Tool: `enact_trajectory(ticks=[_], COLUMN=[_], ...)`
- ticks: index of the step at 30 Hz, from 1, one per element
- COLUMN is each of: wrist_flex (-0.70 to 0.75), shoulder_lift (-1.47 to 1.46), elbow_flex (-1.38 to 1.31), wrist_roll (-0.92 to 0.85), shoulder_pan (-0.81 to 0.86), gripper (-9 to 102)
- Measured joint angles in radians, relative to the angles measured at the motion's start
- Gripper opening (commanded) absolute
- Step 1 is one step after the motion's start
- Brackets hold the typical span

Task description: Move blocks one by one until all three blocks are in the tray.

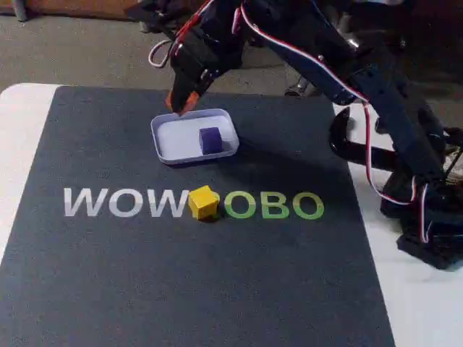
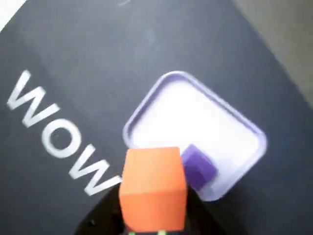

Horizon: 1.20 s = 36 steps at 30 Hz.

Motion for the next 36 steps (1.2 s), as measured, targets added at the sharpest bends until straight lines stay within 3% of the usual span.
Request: enact_trajectory(ticks=[5,9,18,36], wrist_flex=[0.000,0.000,0.000,0.000], shoulder_lift=[0.000,0.000,0.000,0.002], elbow_flex=[0.000,0.000,0.000,0.080], wrist_roll=[-0.028,-0.046,-0.130,-0.626], shoulder_pan=[0.000,0.008,-0.009,-0.199], gripper=[14,17,20,21])
